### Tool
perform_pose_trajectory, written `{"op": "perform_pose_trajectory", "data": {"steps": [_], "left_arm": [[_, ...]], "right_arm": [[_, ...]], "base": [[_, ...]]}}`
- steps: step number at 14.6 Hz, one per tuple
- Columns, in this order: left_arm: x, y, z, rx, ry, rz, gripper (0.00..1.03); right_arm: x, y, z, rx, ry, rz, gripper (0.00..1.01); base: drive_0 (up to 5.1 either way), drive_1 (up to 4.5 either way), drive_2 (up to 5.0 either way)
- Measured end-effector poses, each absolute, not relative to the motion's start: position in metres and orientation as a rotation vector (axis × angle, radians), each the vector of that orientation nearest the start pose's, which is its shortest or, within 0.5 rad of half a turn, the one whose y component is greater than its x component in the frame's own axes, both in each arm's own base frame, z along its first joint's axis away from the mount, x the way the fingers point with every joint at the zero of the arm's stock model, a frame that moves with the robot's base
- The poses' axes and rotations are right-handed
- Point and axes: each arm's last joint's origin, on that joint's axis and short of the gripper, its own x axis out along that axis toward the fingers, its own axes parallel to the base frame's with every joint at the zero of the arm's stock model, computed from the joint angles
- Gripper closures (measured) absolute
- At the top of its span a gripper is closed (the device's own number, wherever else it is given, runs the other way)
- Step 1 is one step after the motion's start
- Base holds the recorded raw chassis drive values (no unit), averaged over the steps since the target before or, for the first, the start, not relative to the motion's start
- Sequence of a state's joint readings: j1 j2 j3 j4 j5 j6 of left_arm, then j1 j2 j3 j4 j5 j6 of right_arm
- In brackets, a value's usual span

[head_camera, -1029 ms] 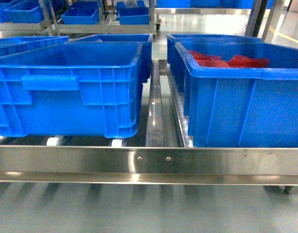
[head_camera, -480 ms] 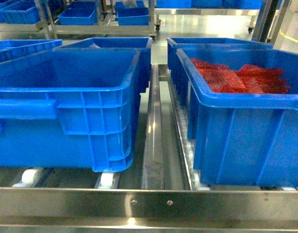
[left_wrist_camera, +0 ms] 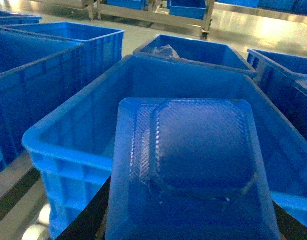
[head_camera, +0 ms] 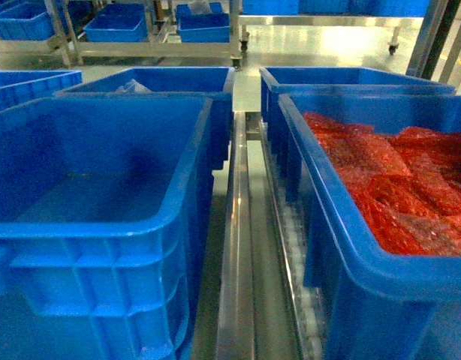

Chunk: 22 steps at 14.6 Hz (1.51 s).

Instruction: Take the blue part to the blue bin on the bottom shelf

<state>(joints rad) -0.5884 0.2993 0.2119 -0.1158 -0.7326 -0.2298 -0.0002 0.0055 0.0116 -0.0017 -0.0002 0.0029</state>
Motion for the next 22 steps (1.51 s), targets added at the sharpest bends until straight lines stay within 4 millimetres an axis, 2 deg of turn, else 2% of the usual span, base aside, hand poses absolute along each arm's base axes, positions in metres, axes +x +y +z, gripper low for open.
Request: {"op": "perform_pose_trajectory", "data": {"steps": [3,16,22], "left_arm": [[0.0977,-0.0419,0.202,-0.106,0.141,0.161,0.6],[0.0978,-0.042,0.2018,-0.105,0.143,0.16,0.6],[0.0978,-0.042,0.2018,-0.105,0.143,0.16,0.6]], "right_arm": [[0.0973,0.0,0.1666,0.003,-0.002,0.0,0.03],[0.0973,0.0,0.1665,0.003,-0.001,0.0,0.03],[0.0973,0.0,0.1667,0.003,-0.001,0.0,0.03]], "base": [[0.0,4.05,-4.1],[-0.1,2.11,-2.3],[0.0,0.0,0.0]]}}
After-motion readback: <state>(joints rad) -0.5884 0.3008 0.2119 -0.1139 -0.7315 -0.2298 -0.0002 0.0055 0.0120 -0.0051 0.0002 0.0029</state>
